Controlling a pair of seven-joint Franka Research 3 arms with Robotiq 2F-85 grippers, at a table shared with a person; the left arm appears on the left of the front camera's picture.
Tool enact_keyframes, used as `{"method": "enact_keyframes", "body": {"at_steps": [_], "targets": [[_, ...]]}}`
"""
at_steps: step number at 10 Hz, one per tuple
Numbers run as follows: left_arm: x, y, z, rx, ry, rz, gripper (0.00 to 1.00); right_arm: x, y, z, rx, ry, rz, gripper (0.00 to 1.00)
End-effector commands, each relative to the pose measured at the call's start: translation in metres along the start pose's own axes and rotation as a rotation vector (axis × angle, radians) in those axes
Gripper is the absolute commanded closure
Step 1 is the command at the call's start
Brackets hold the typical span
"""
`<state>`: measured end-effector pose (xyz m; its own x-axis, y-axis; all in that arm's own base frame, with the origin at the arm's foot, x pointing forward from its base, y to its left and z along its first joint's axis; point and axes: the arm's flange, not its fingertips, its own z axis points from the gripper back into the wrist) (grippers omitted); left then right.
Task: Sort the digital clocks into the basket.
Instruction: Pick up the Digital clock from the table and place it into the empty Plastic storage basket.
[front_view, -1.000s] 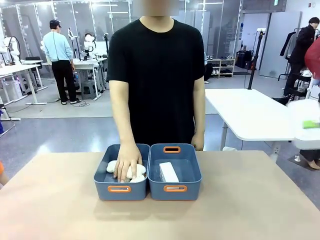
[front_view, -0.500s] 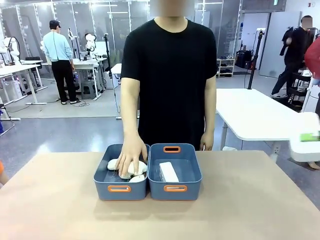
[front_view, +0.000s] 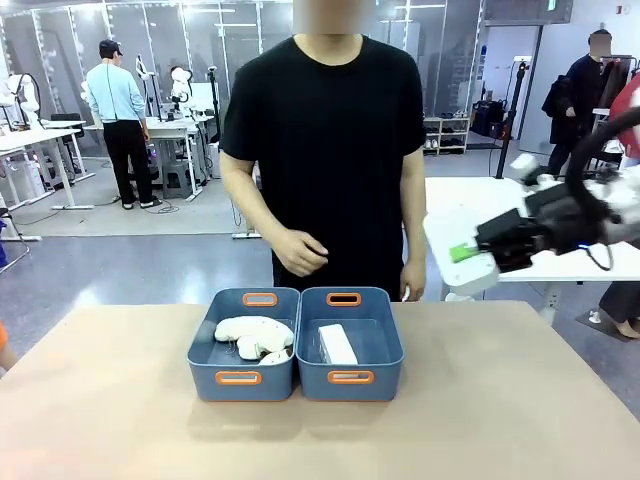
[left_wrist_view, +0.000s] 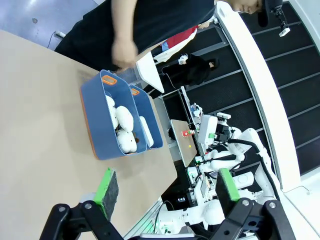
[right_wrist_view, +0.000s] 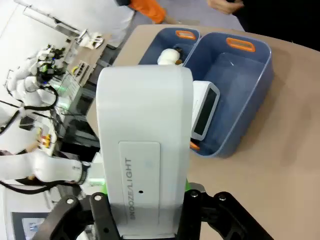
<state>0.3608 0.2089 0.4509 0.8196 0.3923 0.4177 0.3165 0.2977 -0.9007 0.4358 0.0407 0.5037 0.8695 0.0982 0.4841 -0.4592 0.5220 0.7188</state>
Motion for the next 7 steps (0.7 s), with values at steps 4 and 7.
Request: {"method": "enact_keyframes", "body": {"at_steps": [4,7], "targets": [[0.000,-0.003,0.001,-0.002,0.002,0.003,0.00,0.048,0.027,-0.131,-0.523,0.058,0.015,1.00],[0.000,-0.003,0.001,-0.002,0.002,0.003,0.00,0.055,0.024,-0.198,-0.656,0.149,0.024,1.00]]}}
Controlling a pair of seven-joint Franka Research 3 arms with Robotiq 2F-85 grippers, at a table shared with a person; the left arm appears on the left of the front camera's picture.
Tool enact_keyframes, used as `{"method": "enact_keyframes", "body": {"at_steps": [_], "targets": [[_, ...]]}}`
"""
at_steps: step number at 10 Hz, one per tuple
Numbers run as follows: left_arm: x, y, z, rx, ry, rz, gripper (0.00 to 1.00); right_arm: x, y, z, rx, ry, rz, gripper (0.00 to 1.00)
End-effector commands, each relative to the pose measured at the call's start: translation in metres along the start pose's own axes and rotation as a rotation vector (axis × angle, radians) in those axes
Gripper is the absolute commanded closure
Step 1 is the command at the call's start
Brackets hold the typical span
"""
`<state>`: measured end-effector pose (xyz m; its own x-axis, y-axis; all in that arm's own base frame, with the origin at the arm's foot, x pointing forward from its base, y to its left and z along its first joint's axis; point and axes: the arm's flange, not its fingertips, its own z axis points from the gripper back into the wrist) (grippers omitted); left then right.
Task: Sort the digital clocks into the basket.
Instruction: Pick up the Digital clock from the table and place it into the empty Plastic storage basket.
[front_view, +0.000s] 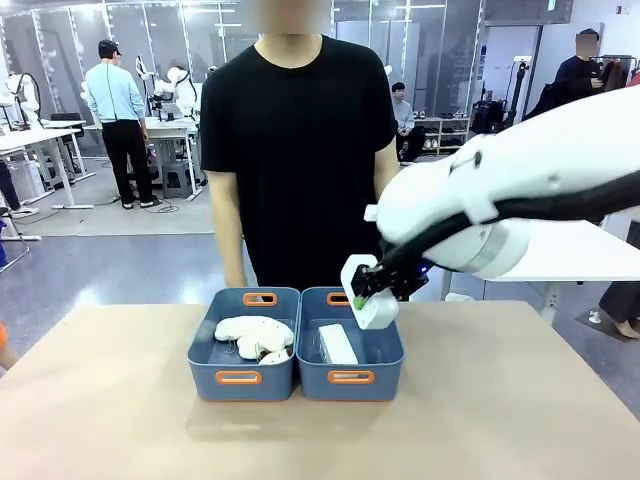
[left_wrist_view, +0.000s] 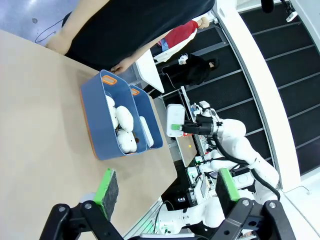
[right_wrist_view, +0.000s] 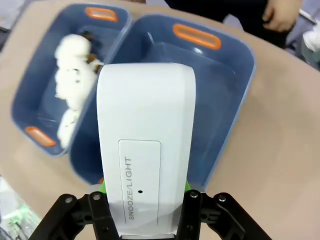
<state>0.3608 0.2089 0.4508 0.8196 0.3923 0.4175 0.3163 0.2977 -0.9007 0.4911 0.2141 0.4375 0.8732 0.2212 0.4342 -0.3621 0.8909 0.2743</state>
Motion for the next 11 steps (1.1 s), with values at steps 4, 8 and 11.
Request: {"method": "enact_keyframes", "body": {"at_steps": [4,8,11], "targets": [[0.000,-0.003,0.001,-0.002,0.002,0.003,0.00,0.034,0.010,-0.039,-0.104,0.108,-0.056,1.00],[0.000,-0.003,0.001,-0.002,0.002,0.003,0.00,0.038,-0.004,-0.062,-0.158,0.149,-0.050,1.00],[0.000,-0.003,0.001,-0.002,0.002,0.003,0.00,0.030,0.000,-0.064,-0.157,0.171,-0.030,0.27]]}}
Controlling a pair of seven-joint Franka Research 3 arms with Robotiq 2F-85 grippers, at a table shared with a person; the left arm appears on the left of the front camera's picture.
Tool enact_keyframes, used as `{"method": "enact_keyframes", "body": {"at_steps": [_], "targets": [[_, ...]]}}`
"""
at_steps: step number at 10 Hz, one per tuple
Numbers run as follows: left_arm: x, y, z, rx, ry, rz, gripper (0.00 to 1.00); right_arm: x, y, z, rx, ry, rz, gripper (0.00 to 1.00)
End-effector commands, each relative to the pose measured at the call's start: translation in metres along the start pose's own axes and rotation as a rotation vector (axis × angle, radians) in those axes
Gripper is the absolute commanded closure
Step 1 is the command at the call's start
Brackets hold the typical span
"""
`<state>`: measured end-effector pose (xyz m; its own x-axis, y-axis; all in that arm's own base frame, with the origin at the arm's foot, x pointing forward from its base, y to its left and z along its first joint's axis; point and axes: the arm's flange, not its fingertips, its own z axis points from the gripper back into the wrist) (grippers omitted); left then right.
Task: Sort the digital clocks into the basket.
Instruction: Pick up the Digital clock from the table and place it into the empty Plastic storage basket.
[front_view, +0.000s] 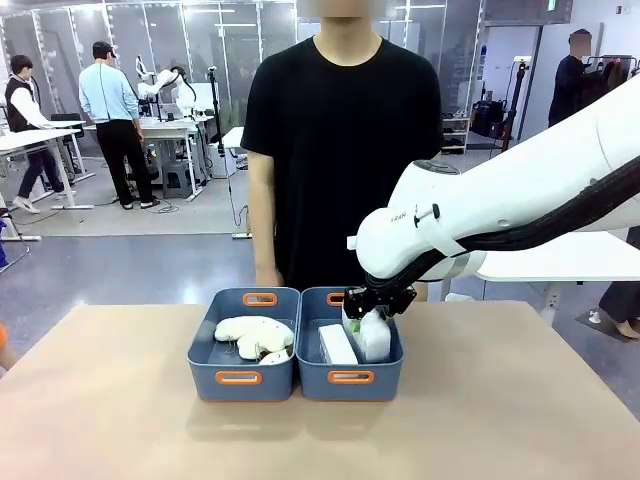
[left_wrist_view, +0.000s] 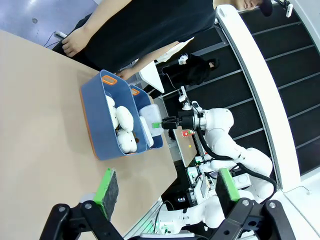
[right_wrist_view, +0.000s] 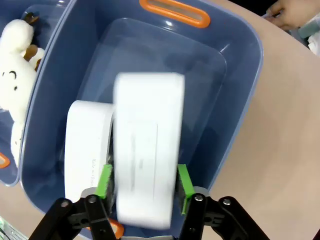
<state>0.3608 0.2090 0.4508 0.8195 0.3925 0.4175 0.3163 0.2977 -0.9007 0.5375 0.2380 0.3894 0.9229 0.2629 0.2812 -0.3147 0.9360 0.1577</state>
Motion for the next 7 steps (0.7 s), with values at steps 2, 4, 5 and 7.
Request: {"method": "enact_keyframes", "body": {"at_steps": [2,4,5,7], "targets": [[0.000,-0.003,0.001,-0.002,0.002,0.003,0.00,0.003,0.008,0.004,-0.019,0.009,-0.024,0.03],[0.000,-0.003,0.001,-0.002,0.002,0.003,0.00,0.000,0.007,0.010,-0.013,-0.001,-0.024,0.00],[0.000,-0.003,0.001,-0.002,0.002,0.003,0.00,-0.003,0.004,0.016,-0.009,-0.016,-0.024,0.00],[0.000,-0.003,0.001,-0.002,0.002,0.003,0.00,0.000,0.004,0.008,0.000,-0.009,0.005,0.00]]}}
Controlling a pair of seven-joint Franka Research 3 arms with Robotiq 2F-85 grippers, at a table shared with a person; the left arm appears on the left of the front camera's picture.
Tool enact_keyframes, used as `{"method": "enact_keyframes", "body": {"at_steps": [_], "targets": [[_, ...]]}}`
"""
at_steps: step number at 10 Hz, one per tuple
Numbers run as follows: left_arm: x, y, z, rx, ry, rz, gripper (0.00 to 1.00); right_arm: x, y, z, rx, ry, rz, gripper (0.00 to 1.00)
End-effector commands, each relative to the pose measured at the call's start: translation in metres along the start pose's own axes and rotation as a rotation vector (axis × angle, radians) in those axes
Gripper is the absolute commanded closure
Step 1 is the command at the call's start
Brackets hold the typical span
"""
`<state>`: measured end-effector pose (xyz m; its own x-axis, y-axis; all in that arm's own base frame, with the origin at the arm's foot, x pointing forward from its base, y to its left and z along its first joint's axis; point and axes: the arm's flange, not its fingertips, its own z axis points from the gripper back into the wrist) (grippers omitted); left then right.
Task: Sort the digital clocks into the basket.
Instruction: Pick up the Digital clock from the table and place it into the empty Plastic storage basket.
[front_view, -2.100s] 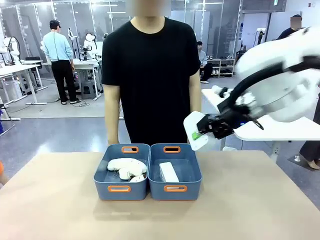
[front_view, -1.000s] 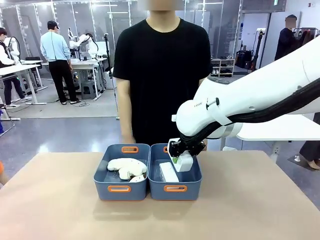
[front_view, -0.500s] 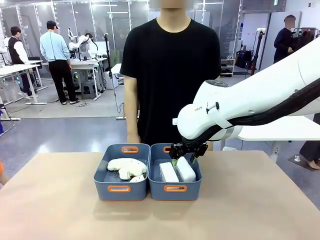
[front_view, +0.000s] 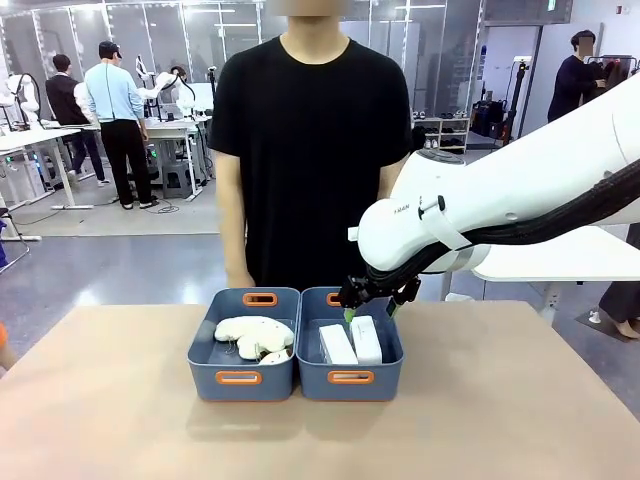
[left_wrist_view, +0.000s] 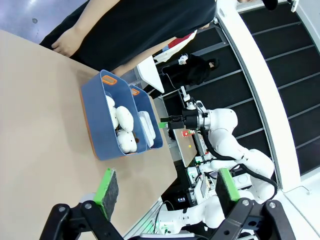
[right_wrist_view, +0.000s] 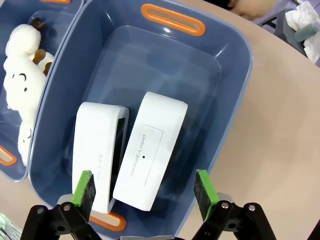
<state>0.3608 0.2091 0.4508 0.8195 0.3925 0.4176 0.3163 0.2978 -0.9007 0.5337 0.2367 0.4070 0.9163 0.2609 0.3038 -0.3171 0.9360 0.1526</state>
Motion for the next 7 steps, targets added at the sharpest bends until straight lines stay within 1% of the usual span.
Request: {"method": "enact_keyframes", "body": {"at_steps": [1,7], "targets": [[0.0004,-0.0027,0.0010,-0.002,0.002,0.003,0.00,-0.0008,0.0015,-0.0097,0.004,0.015,0.001,0.00],[0.0004,-0.0027,0.0010,-0.002,0.002,0.003,0.00,-0.0008,0.0015,-0.0097,0.004,0.015,0.001,0.00]]}}
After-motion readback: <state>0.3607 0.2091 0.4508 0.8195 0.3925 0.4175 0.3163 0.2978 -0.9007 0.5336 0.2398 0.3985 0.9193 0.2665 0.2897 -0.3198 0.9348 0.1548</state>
